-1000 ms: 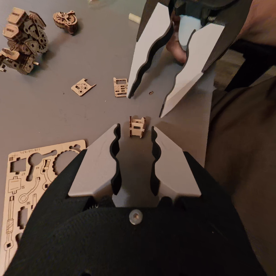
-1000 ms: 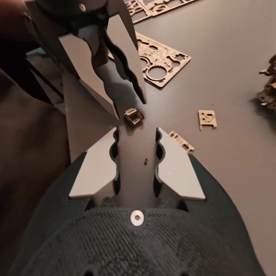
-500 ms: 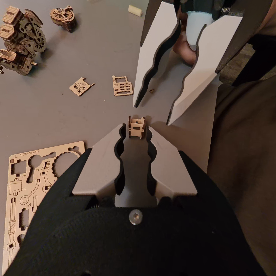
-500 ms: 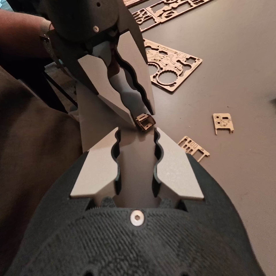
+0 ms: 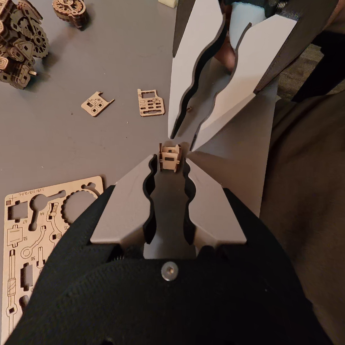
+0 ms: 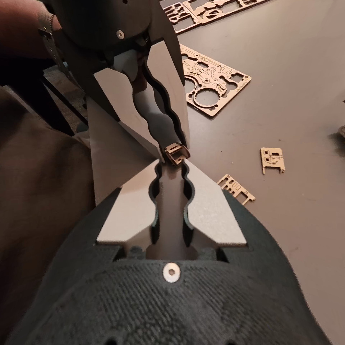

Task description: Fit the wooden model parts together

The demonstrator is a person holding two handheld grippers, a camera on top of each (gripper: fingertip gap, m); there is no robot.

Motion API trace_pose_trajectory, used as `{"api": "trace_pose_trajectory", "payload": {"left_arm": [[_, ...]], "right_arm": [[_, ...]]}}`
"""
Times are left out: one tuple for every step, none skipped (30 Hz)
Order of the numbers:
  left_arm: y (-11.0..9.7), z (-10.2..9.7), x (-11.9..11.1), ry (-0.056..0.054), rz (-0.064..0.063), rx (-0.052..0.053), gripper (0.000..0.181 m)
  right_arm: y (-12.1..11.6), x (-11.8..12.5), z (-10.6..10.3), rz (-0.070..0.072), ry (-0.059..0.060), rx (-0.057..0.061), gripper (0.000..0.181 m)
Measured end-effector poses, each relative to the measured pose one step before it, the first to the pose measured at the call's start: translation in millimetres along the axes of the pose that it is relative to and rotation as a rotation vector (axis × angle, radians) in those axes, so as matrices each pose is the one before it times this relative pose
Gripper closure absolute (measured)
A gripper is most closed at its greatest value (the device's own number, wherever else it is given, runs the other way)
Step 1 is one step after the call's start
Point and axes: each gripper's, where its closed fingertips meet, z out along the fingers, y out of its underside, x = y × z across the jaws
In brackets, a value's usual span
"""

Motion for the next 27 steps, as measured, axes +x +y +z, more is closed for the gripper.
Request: {"api": "trace_pose_trajectory", "payload": {"left_arm": [[0.15, -0.01, -0.1, 0.0026, -0.0037, -0.0008, 0.156], [0.12, 0.19, -0.19, 0.0022, -0.0039, -0.0012, 0.156], [0.1, 0.05, -0.24, 0.0014, -0.0038, -0.0009, 0.156], [0.12, 0.03, -0.11, 0.0014, -0.0029, -0.0007, 0.156], [0.02, 0.11, 0.0, 0.0013, -0.0016, -0.0001, 0.156], [0.04, -0.06, 0.05, 0.0011, -0.0002, 0.0, 0.156], [0.0, 0.03, 0.04, -0.0003, 0.0005, -0.0003, 0.156], [0.14, 0.07, 0.11, -0.0001, 0.0013, -0.0006, 0.156], [0.05, 0.04, 0.25, 0.0004, 0.0022, -0.0008, 0.156], [0.11, 0.14, 0.34, -0.0002, 0.0027, -0.0008, 0.156], [0.07, 0.17, 0.12, -0.0008, 0.0019, -0.0009, 0.155], [-0.25, 0.09, 0.2, 0.0002, 0.001, 0.0007, 0.156], [-0.51, 0.09, 0.08, 0.0004, -0.0012, 0.0019, 0.156], [-0.43, 0.17, 0.24, 0.0023, -0.0038, 0.0014, 0.155], [-0.14, 0.39, 0.28, 0.004, -0.0064, -0.0003, 0.154], [-0.15, 0.21, 0.14, 0.0039, -0.008, -0.0002, 0.154], [-0.35, -0.06, 0.11, 0.004, -0.0075, 0.0021, 0.153], [-0.61, -0.2, 0.57, 0.0055, -0.0044, 0.0043, 0.153], [-0.55, -0.38, 0.42, 0.0034, -0.0026, 0.0044, 0.153], [-0.35, -0.34, -0.06, 0.0003, -0.0015, 0.003, 0.152], [-0.16, -0.19, -0.1, 0.0008, -0.0012, 0.002, 0.152], [-0.2, -0.13, -0.07, 0.0013, -0.0016, 0.0017, 0.152], [-0.19, -0.28, 0.19, 0.0027, -0.0013, 0.0017, 0.152], [-0.16, -0.15, 0.24, 0.0025, -0.0009, 0.0017, 0.152], [-0.28, -0.19, 0.23, 0.0028, 0.0, 0.0021, 0.152], [-0.05, -0.21, 0.48, 0.0031, 0.001, 0.0015, 0.152], [-0.22, -0.1, 0.69, 0.0039, 0.0023, 0.0011, 0.152]], "right_arm": [[-0.19, 0.15, -0.13, -0.0086, 0.0008, -0.0003, 0.165], [0.02, -0.36, 0.26, -0.0085, -0.0016, -0.0015, 0.166], [0.36, -0.64, 0.38, -0.0106, -0.0023, -0.0031, 0.166], [0.49, -0.41, 0.58, -0.0129, 0.0016, -0.0046, 0.166], [0.74, 0.28, 0.56, -0.0151, 0.0069, -0.0061, 0.166], [0.7, 0.6, 0.62, -0.0173, 0.0106, -0.0065, 0.166], [0.42, 0.41, 0.43, -0.0193, 0.0103, -0.0052, 0.167], [0.09, 0.3, 0.49, -0.0198, 0.0094, -0.0042, 0.168], [0.11, 0.08, 0.35, -0.0199, 0.0074, -0.0038, 0.169], [-0.16, -0.04, 0.26, -0.0181, 0.0064, -0.0021, 0.17], [-0.37, 0.15, 0.36, -0.0141, 0.0068, -0.0006, 0.171], [-0.12, 0.38, 0.52, -0.0103, 0.0062, -0.0018, 0.172], [0.18, -0.03, 0.46, -0.0083, 0.0028, -0.0031, 0.173], [0.36, 0.12, 0.56, -0.0061, 0.0036, -0.003, 0.174], [0.47, 0.2, 0.51, -0.0041, 0.0029, -0.0035, 0.176], [0.62, -0.01, 0.3, -0.0027, 0.0001, -0.003, 0.178], [0.34, -0.3, 0.16, -0.0012, -0.0017, -0.0011, 0.178], [0.19, -0.43, -0.06, 0.0007, -0.0037, 0.0001, 0.178], [0.18, -0.48, -0.23, 0.0023, -0.0043, 0.0004, 0.178], [0.15, -0.42, -0.09, 0.0031, -0.0041, 0.0011, 0.178], [0.24, -0.63, -0.02, 0.0039, -0.0058, 0.001, 0.179], [0.31, -1.17, -0.08, 0.0043, -0.0088, 0.0005, 0.179], [0.25, -0.97, -0.05, 0.0045, -0.0073, 0.001, 0.179], [0.33, -0.84, -0.16, 0.0038, -0.0061, 0.0008, 0.18], [0.26, -0.89, -0.21, 0.0044, -0.0069, 0.0007, 0.18], [0.4, -0.85, -0.03, 0.0076, -0.0077, 0.0006, 0.18], [0.53, -0.67, 0.03, 0.0119, -0.0091, -0.0014, 0.18]]}}
